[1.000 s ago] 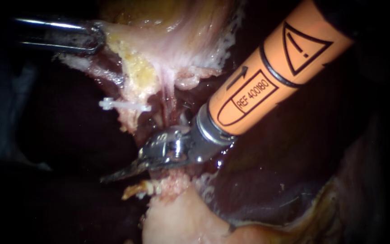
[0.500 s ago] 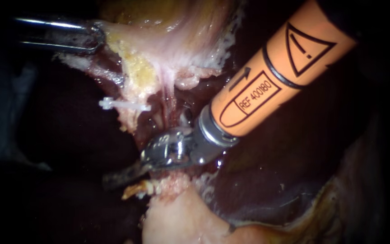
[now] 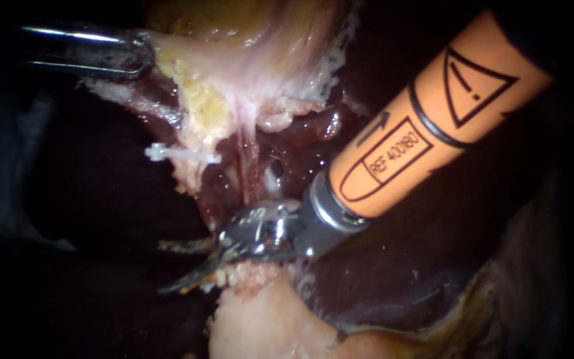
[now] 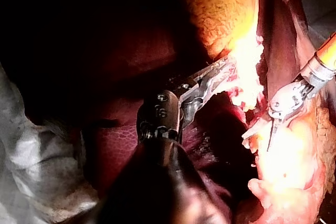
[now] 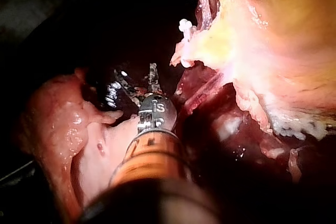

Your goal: Go back from the cut left tube

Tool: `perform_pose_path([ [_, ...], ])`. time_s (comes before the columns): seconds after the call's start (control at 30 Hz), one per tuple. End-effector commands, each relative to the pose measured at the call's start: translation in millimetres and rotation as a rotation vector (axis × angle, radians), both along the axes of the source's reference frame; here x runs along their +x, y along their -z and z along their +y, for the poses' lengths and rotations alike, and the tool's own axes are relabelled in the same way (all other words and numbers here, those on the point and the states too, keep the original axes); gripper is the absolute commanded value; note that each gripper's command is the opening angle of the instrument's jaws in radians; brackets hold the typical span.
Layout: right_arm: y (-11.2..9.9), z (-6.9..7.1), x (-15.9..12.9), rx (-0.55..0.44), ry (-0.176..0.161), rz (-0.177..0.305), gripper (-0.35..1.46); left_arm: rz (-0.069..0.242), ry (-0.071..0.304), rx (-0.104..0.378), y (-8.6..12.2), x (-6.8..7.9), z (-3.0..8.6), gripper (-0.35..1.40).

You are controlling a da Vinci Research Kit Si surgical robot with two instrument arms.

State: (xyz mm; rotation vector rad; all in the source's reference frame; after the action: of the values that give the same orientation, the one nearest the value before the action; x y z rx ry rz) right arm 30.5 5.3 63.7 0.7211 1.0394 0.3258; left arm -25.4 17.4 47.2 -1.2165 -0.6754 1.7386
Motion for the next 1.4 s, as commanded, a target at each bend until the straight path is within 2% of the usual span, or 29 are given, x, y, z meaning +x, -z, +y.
perform_pose_path([
  [0.03,0.7,0.2,-0.6,-0.040,-0.012,-0.015,1.45,-0.001,-0.001,0.000,0.0,0.0,0.0,-0.35],
  [0.13,2.8,0.8,-3.1,-0.176,-0.039,-0.086,1.45,-0.001,-0.001,0.000,-0.1,0.1,0.1,-0.35],
  [0.2,4.1,1.4,-4.9,-0.218,-0.047,-0.125,1.45,-0.001,-0.001,0.000,-0.1,0.2,0.1,-0.35],
  [0.37,6.0,3.2,-9.5,-0.320,-0.069,-0.165,1.45,-0.001,-0.001,0.000,-0.1,0.2,0.1,-0.35],
  [0.53,6.9,4.6,-14.2,-0.371,-0.085,-0.209,1.45,-0.001,-0.001,-0.001,-0.2,0.2,0.1,-0.35],
  [0.77,7.5,4.8,-19.3,-0.416,-0.102,-0.259,1.45,-0.001,-0.002,-0.001,-0.2,0.3,0.1,-0.35],
  [0.87,7.7,5.0,-20.5,-0.409,-0.102,-0.267,1.45,-0.001,-0.002,-0.001,-0.2,0.3,0.1,-0.35],
  [0.93,7.8,5.3,-20.9,-0.396,-0.084,-0.250,1.45,-0.001,-0.002,-0.001,-0.3,0.3,0.1,-0.35],
  [1.13,8.1,5.6,-21.3,-0.390,-0.084,-0.250,1.45,0.001,0.000,-0.002,-0.5,0.0,0.0,-0.35],
  [1.4,8.0,5.6,-21.3,-0.390,-0.084,-0.250,1.45,0.007,0.005,-0.015,-2.5,-1.8,-1.1,-0.35],
])
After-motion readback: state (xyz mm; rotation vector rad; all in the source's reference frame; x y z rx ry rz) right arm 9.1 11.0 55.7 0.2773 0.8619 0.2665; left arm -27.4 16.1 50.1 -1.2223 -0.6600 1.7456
